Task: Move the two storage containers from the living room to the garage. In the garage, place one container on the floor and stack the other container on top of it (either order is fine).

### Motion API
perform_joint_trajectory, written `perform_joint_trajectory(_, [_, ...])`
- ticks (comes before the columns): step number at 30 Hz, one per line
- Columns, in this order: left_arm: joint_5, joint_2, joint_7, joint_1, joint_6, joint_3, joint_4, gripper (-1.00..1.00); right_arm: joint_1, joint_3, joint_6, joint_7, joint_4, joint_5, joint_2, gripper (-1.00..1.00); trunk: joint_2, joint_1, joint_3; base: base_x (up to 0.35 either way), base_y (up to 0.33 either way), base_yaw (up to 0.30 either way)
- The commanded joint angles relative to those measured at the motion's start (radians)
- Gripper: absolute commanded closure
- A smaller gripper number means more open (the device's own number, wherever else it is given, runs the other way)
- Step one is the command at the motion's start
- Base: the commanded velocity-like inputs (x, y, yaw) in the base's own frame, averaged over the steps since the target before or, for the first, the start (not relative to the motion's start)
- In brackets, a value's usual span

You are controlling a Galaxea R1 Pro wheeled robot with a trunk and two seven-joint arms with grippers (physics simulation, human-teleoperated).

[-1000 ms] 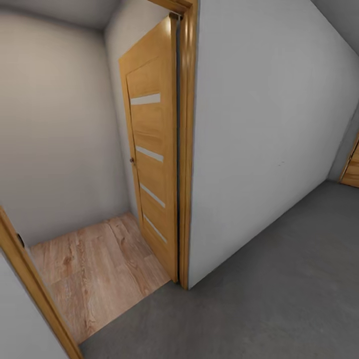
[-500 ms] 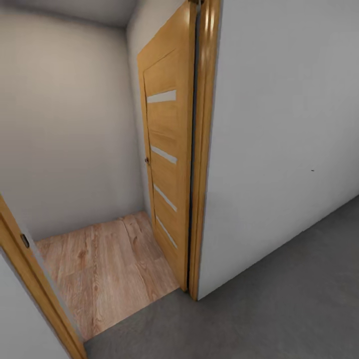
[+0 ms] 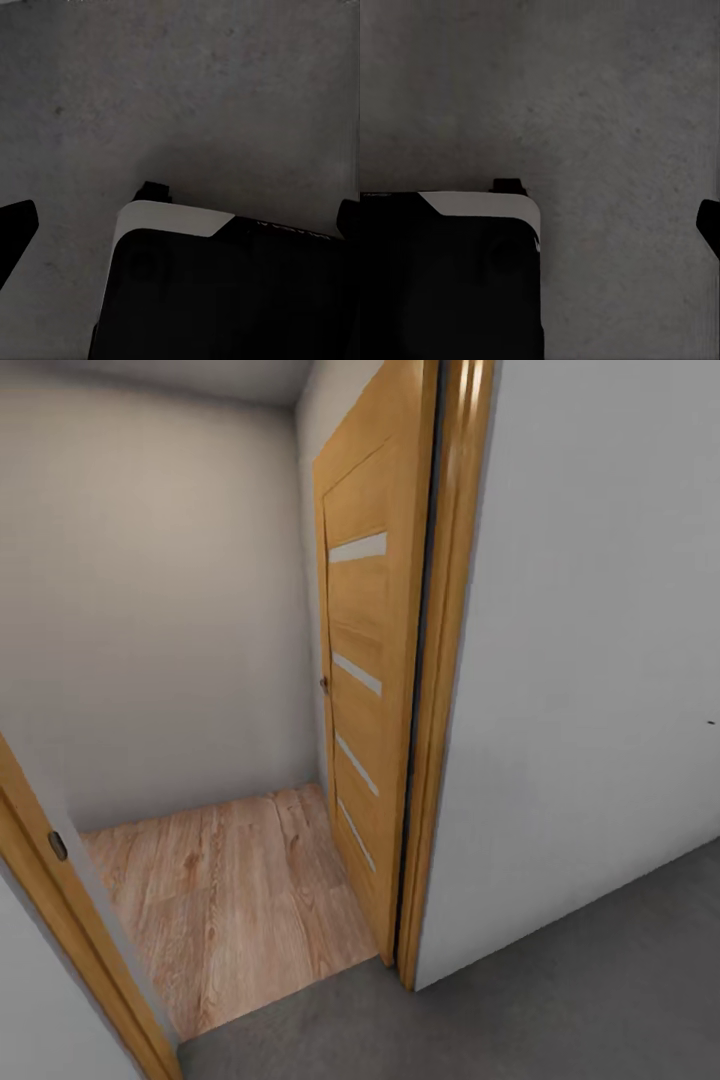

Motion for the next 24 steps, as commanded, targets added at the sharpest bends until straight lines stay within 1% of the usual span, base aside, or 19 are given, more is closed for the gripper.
perform_joint_trajectory(1, [0.006,0.000,0.003,-0.001,0.002,-0.002,0.000,-1.00,-0.001,0.008,-0.006,0.000,0.003,-0.009,0.001,-1.00,-0.002,0.001,-0.002,0.250,-0.167,0.258])
perform_joint_trajectory(6, [0.006,0.000,0.003,-0.001,0.002,-0.002,0.000,-1.00,-0.001,0.008,-0.006,0.000,0.002,-0.009,0.001,-1.00,-0.002,0.001,-0.005,0.250,-0.167,0.219])
perform_joint_trajectory(11, [0.006,0.000,0.003,0.005,0.001,-0.002,0.001,-1.00,0.000,0.008,-0.006,0.001,0.003,-0.008,-0.001,-1.00,-0.002,0.001,-0.005,0.239,-0.153,0.033])
perform_joint_trajectory(13, [0.006,-0.001,0.003,0.017,0.000,-0.002,0.000,-1.00,-0.001,0.008,-0.005,0.002,0.003,-0.006,-0.001,-1.00,-0.002,0.001,-0.005,0.224,-0.127,0.006])
perform_joint_trajectory(14, [0.006,0.000,0.003,0.046,-0.009,-0.002,0.000,-1.00,-0.001,0.008,-0.012,-0.001,0.002,-0.009,-0.013,-1.00,-0.002,0.001,-0.005,0.183,-0.041,0.001])
perform_joint_trajectory(15, [0.006,0.000,0.003,0.050,-0.010,-0.002,0.000,-1.00,-0.001,0.008,-0.013,-0.001,0.002,-0.012,-0.014,-1.00,-0.002,0.001,-0.005,0.175,-0.026,0.000])
perform_joint_trajectory(20, [0.007,0.002,0.003,0.069,-0.013,-0.002,0.000,-1.00,0.000,0.008,-0.004,0.000,0.003,-0.014,-0.015,-1.00,-0.002,0.001,-0.005,0.051,-0.006,0.000])
perform_joint_trajectory(24, [0.007,0.005,0.003,0.085,-0.015,-0.002,0.000,-1.00,0.017,0.008,-0.009,0.001,0.004,-0.013,-0.014,-1.00,-0.002,0.001,-0.005,0.007,-0.001,0.000])
